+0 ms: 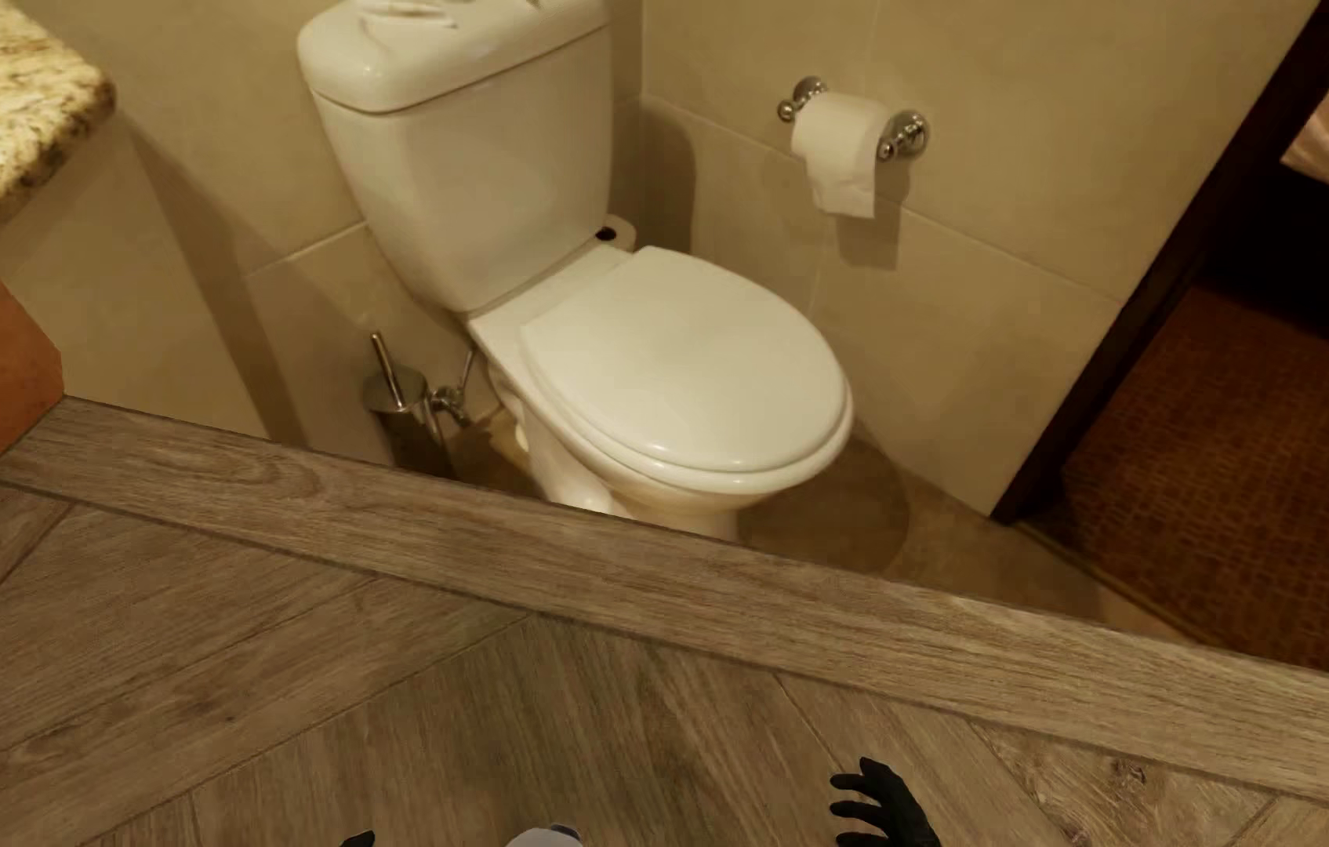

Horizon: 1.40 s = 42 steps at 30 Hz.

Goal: Turn around

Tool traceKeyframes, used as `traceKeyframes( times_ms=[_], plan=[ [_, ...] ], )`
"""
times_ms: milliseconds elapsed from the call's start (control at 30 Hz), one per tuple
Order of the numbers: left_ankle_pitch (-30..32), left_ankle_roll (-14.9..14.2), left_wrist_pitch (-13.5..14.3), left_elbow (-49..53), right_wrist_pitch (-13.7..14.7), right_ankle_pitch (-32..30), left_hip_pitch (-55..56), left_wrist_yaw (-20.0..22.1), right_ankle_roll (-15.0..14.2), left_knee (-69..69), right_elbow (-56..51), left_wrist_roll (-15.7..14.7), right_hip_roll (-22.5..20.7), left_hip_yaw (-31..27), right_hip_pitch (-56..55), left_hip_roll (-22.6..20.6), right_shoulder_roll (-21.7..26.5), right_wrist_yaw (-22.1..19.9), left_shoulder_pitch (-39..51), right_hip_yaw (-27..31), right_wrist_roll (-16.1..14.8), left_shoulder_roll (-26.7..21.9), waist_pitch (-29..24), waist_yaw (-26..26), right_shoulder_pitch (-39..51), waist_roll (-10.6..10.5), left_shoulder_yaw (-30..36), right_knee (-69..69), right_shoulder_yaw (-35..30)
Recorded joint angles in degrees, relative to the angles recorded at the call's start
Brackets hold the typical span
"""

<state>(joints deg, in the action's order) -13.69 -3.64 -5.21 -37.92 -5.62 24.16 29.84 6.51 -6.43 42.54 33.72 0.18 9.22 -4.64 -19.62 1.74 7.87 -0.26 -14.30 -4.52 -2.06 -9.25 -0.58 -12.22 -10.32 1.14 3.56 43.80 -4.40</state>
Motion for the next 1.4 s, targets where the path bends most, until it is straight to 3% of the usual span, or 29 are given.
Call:
traceKeyframes(
  times_ms=[100, 167, 233, 300, 333, 367, 400, 433, 467, 533, 567, 600, 633, 700, 767, 800, 833, 867, 900, 933, 1000, 1067, 1100, 1133, 1200, 1233, 1267, 1300, 1400],
  plan=[
    [3.1, 0.2, 0.3, 0.8, 6.4, 0.2, -1.3, -2.3, 0.2, -5.1, 1.0, -0.5, 0.8, -0.5, 2.2, -1.7, 1.2, -1.4, -1.6, -0.6, 2.2, 0.0, 0.7, -3.0, 1.0, -1.6, -0.6, -2.6, 0.0],
    [1.8, 0.1, -0.2, -0.1, 10.3, 1.1, -0.7, -2.1, 0.5, -3.3, 0.2, -2.0, 1.2, 2.7, 3.2, 1.0, 1.7, -2.1, -0.9, -2.0, 2.4, -1.2, -0.1, -1.7, 1.1, -3.5, -1.0, -0.8, 0.3],
    [2.2, 0.2, 0.9, -0.5, 11.4, -1.8, 0.9, 0.3, 5.5, -0.9, 0.7, -1.6, 1.0, 1.6, -3.3, -0.7, 1.5, -2.1, 0.7, 2.4, 1.9, -2.1, -1.9, 2.5, 0.7, -3.4, 0.1, 13.7, -2.3],
    [4.0, -0.6, 4.4, 0.3, 8.8, -1.0, 1.4, 4.1, 14.1, -3.5, 1.8, -0.5, -2.6, -1.3, -4.8, -2.8, 2.6, 1.0, -0.6, 7.4, 0.8, -2.3, -0.8, 3.2, -4.8, -1.7, 0.9, 13.6, -1.0],
    [3.6, -0.8, 5.2, 0.6, 7.1, 5.3, 1.1, 5.9, 8.4, -4.9, 5.5, -0.8, -2.7, -1.7, -0.1, -3.8, 3.0, 2.8, -1.8, 8.5, -0.2, -1.4, -0.3, 1.3, -6.4, -0.2, 0.6, 4.0, 1.3],
    [-2.8, -1.1, 4.3, 1.4, 4.7, 4.2, 1.7, 7.0, 1.1, 0.2, 6.2, -1.5, -3.4, 0.4, 3.7, -1.6, 4.4, 3.4, -2.0, 6.5, -1.1, 0.6, -0.8, -0.8, -6.2, -1.8, 0.2, -0.9, 2.3],
    [-5.4, -1.1, 3.0, 0.4, 1.8, 4.4, 2.1, 6.7, 2.7, 2.2, 1.5, -2.5, -3.1, 3.3, 2.5, -0.4, 4.8, 3.1, -0.8, 3.9, -1.3, -0.2, -1.4, 0.0, -3.7, -2.2, 0.2, 2.5, 2.6],
    [-3.3, 0.4, 2.7, 0.4, 0.9, 4.8, 2.3, 5.7, 1.3, 1.9, 2.6, -3.0, -2.2, 2.7, 1.3, -1.5, 2.8, 2.3, -2.0, 3.2, -0.2, -1.1, -1.8, 1.1, -0.1, -1.3, -1.2, 6.2, 1.0],
    [-2.0, 2.1, 2.6, -1.3, 1.0, 3.9, 2.5, 4.8, 4.1, 2.8, 2.2, -3.1, -2.2, 2.2, 0.2, -1.3, 1.8, 1.5, -1.9, 1.8, 1.5, -0.7, -2.3, 1.7, 1.0, -1.9, -1.8, 10.6, -1.9],
    [2.3, 0.6, 3.1, -3.2, 2.6, -8.3, 1.9, 4.1, 7.2, 0.4, 1.5, -2.0, -2.9, -0.1, -7.8, -3.0, 2.8, 1.8, -0.4, 4.1, 3.7, -1.3, -2.7, 2.6, 0.2, -1.5, -0.4, 24.3, -2.9],
    [3.9, 0.4, 4.3, -2.6, 3.9, -6.8, 2.0, 4.2, 8.7, -2.0, 1.2, -1.5, -4.0, -1.0, -9.6, -4.4, 3.5, 2.7, -1.0, 7.0, 3.5, -1.0, -1.5, 2.1, -2.0, -0.1, -0.9, 21.7, -0.9],
    [5.6, -0.3, 4.8, -0.2, 5.7, 3.6, 1.8, 4.4, 11.7, -4.9, 4.1, -1.7, -4.2, -1.6, -7.3, -6.2, 4.6, 3.7, -1.6, 8.9, 2.4, -1.0, -0.5, 0.1, -4.1, 2.0, 0.6, 8.4, 2.3],
    [-0.5, -1.3, 4.6, 1.0, 7.0, 1.3, 2.6, 4.3, 1.7, -2.1, 6.4, -2.3, -3.4, 0.5, -4.1, -3.5, 6.0, 3.5, -1.3, 6.1, 0.9, -0.1, -0.2, -2.0, -5.5, 0.6, 1.5, 4.0, 4.4],
    [-11.4, -3.7, 4.5, 3.0, 7.6, 0.8, 4.8, 2.1, 3.2, 11.8, 3.0, -2.3, -2.0, 5.8, -1.3, 0.3, 6.8, 2.6, -2.0, 1.1, 0.3, -1.1, 1.1, -2.8, -5.7, -1.4, -1.4, 1.3, 3.7],
    [-12.2, -6.0, 3.3, 0.8, 8.2, 2.5, 0.3, -0.3, 3.0, 10.7, -0.5, -0.9, -0.6, 6.1, -0.3, 2.0, 3.2, 2.3, 0.0, -2.5, 2.5, -2.3, 1.4, 0.0, -4.3, -4.1, -1.7, 4.7, 1.0],
    [-6.2, -4.8, 3.5, -0.4, 8.5, 3.2, -1.0, -0.8, 3.5, 6.8, -0.7, -0.7, 0.3, 6.2, -2.2, 1.6, 0.6, 3.2, -0.1, -1.3, 3.8, -3.2, 0.7, 3.2, -3.2, -4.0, -1.3, 10.6, -0.6],
    [-5.9, 0.8, 4.2, -1.1, 8.1, 1.5, -0.7, -0.4, 2.5, 7.2, 0.4, -1.0, -0.7, 5.3, -4.0, 0.6, 1.8, 4.4, -0.5, 1.4, 4.7, -3.0, 0.3, 4.9, -2.4, -4.2, -1.5, 14.9, -4.1],
    [-4.8, 2.7, 4.5, -1.1, 7.7, 0.5, 0.3, 0.6, 5.7, 6.1, 2.0, -1.6, -2.1, 3.8, -6.0, -1.3, 2.3, 5.7, -0.5, 5.0, 4.8, -3.0, 1.1, 4.8, -3.9, -3.1, -0.7, 16.9, -3.0],
    [-3.9, 0.1, 4.5, 0.3, 6.8, 5.7, 0.4, 1.7, 10.4, 3.7, 4.7, -2.1, -3.3, 2.4, -3.7, -3.4, 3.2, 6.5, -0.7, 8.8, 3.8, -2.4, 1.5, 2.4, -6.0, -1.0, -0.8, 9.8, -0.5],
    [-8.5, -1.0, 4.1, 0.7, 4.8, 4.7, 0.5, 2.7, 0.0, 6.1, 5.8, -2.3, -2.4, 2.6, -0.7, -2.0, 4.6, 6.1, -0.6, 6.6, 2.2, -0.1, 1.5, -0.8, -6.4, -1.9, -1.7, 4.8, 2.7],
    [-13.3, -3.2, 2.1, 2.7, 1.2, 4.3, -0.1, 2.2, 0.6, 12.3, 3.8, -1.8, -0.8, 5.7, 2.0, 0.9, 5.1, 3.0, -1.6, 1.9, 0.1, -0.2, 1.1, -1.8, -3.8, -2.7, -0.7, 2.4, 2.2],
    [-9.5, -3.2, 2.0, -2.1, 0.5, 2.0, -2.3, 0.5, 2.6, 9.3, 1.1, -0.3, 0.3, 6.2, -0.6, 3.2, 1.1, 0.3, -0.1, -0.3, 1.2, -1.9, -1.0, 1.8, 1.5, -4.0, -3.2, 12.0, -3.0],
    [-8.7, 3.2, 3.4, -4.0, 1.3, -4.8, -0.9, 0.5, 5.8, 9.0, -1.5, 0.1, 0.1, 5.2, -6.6, 1.4, -0.5, 0.5, -0.1, 2.2, 1.7, -3.8, -0.9, 3.7, 0.9, -3.2, -2.8, 20.9, -3.7],
    [-7.5, 2.5, 4.5, -3.1, 3.4, -7.0, -1.1, 1.3, 8.3, 7.1, -0.3, 0.0, -1.4, 3.9, -9.7, -0.1, 0.6, 2.3, -0.6, 5.5, 1.6, -4.8, -0.5, 4.3, -2.6, -1.8, -2.2, 22.1, -3.2],
    [-4.2, 1.6, 4.9, -1.6, 5.9, 1.8, -2.2, 3.6, 9.9, 1.9, 4.0, -1.7, -3.8, 0.9, -11.8, -2.3, 4.1, 6.0, 0.1, 8.1, 0.3, -4.2, -0.6, 4.8, -5.8, 1.2, -0.2, 12.8, 1.9],
    [-2.8, 1.0, 4.8, -0.9, 5.6, 4.4, -2.9, 4.7, 9.1, -0.4, 4.5, -2.7, -4.5, -0.5, -10.2, -3.2, 5.2, 6.0, 0.4, 8.7, -0.6, -2.7, -1.0, 3.7, -5.5, 2.9, -0.2, 5.6, 2.7],
    [-2.0, 0.4, 4.5, 0.1, 5.0, -1.1, -3.5, 5.6, 0.4, -1.5, 5.1, -3.6, -4.9, -1.4, -7.4, -2.9, 5.5, 4.7, 0.1, 8.8, -1.2, 0.3, -1.7, 2.7, -3.9, 3.4, -0.2, 0.6, 2.3],
    [-3.8, -0.3, 4.1, -0.3, 4.2, -7.0, -2.4, 5.6, 1.6, 1.1, 4.6, -4.1, -5.1, -0.4, -5.9, -0.9, 5.4, 3.1, -0.5, 6.4, -1.4, 2.1, -1.7, 1.3, -1.4, 2.3, 0.3, -1.9, 1.9],
    [-5.1, -0.3, 2.0, -0.9, 4.9, -3.8, -1.8, 0.1, 1.2, 4.1, 1.1, -1.6, -2.0, 3.3, -3.6, 2.1, 2.6, 1.2, -1.4, 0.6, 1.1, -2.2, -0.6, 0.0, 0.7, -1.1, -1.0, 0.2, 0.9]
  ],
)
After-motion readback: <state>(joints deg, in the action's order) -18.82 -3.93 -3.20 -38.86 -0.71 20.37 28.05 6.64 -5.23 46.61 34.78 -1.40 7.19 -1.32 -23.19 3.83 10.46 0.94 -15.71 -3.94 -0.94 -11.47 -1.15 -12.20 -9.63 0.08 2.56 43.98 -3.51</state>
